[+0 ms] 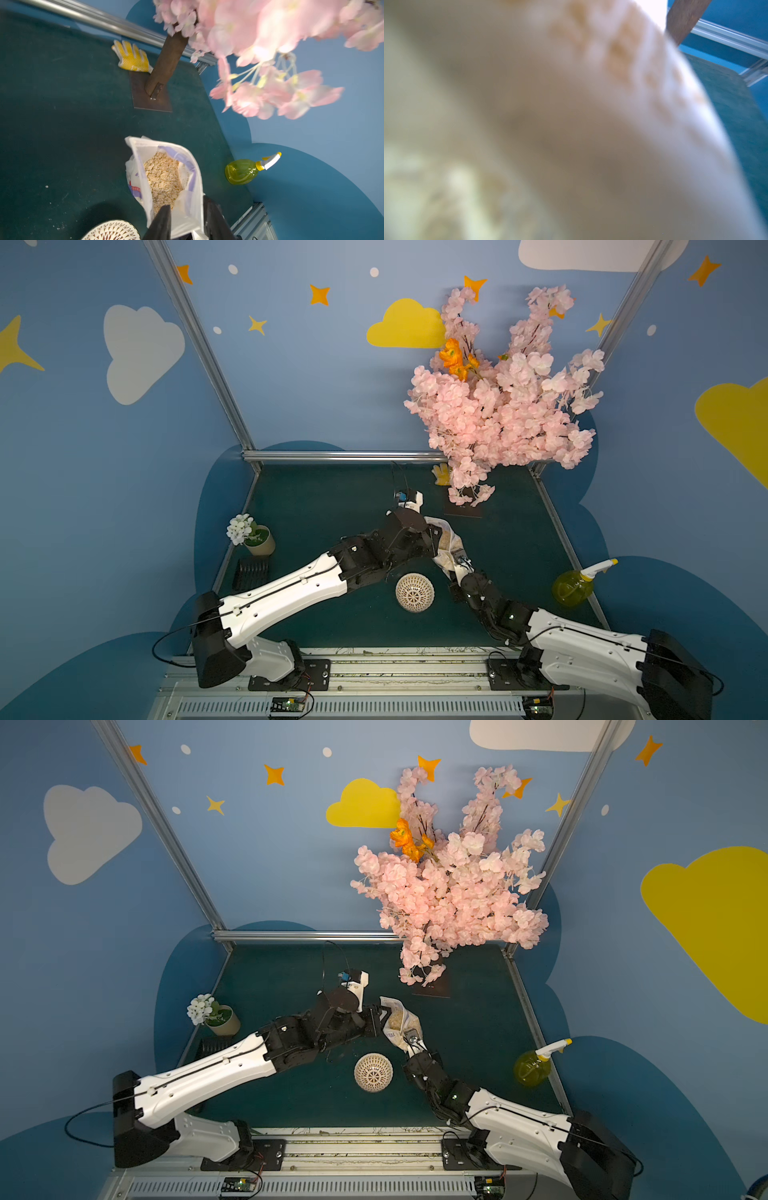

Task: Pour the oats into the breakfast bowl
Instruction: Pick up the oats bag from the center of the board, then pour the oats into the bowl.

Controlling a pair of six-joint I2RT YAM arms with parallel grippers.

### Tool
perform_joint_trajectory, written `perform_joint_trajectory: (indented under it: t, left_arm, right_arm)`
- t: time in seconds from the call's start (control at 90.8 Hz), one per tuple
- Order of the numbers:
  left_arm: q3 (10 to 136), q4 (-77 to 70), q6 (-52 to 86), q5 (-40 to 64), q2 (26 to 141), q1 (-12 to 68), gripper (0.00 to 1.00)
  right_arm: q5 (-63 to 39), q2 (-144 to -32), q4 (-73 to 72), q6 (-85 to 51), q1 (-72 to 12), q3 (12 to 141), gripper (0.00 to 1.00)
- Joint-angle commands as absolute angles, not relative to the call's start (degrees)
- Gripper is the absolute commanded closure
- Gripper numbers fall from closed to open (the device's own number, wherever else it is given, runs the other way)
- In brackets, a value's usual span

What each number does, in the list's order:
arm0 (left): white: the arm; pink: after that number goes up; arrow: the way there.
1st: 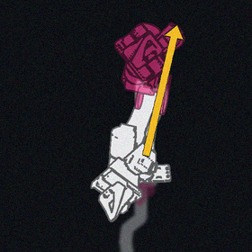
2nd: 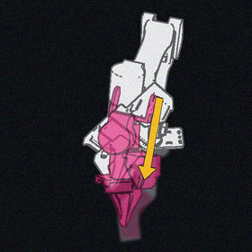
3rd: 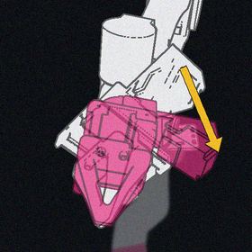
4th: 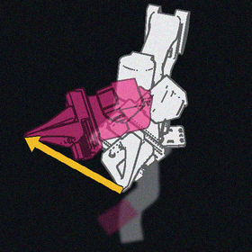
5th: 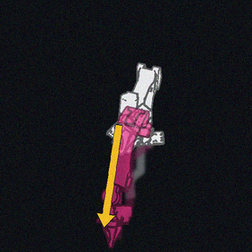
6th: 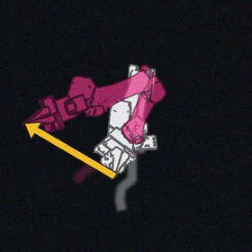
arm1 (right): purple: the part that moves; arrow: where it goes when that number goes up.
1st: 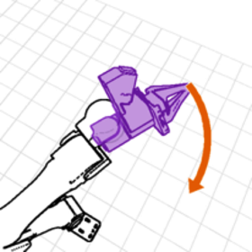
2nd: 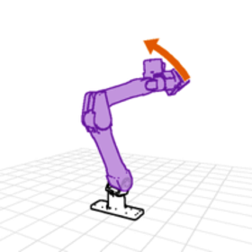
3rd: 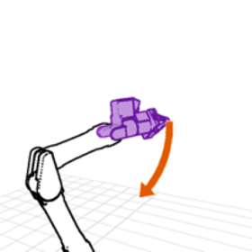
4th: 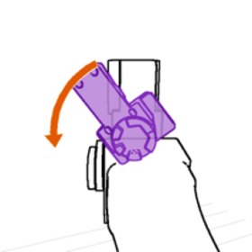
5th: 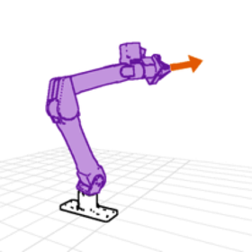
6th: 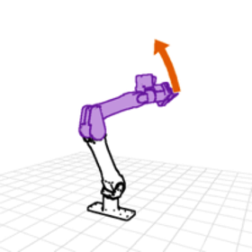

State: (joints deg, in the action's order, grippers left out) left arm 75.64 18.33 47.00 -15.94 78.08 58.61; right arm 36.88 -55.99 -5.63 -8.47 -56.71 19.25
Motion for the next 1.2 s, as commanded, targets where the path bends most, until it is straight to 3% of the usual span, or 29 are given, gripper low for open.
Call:
perform_joint_trajectory:
  t: [0.0, 0.716, 0.98, 1.189]
  left_arm:
    - [74.07, 15.51, 43.64, -15.26, 73.87, 58.38, 0.62]
    - [60.19, 14.89, 45.66, -18.67, 54.28, 57.48, 0.58]
    - [54.86, 11.81, 50.94, -13.92, 56.67, 57.48, 0.44]
    - [53.0, 9.19, 53.36, -12.22, 58.7, 57.48, 0.39]
  right_arm:
    - [43.65, -51.49, -2.65, -6.0, -58.26, 25.25, 1.0]
    - [54.72, -43.74, 21.15, 16.08, -66.5, 40.92, 1.0]
    - [57.95, -40.25, 25.16, 18.64, -66.94, 40.23, 1.0]
    - [61.16, -43.03, 27.14, 18.37, -66.97, 39.37, 1.0]
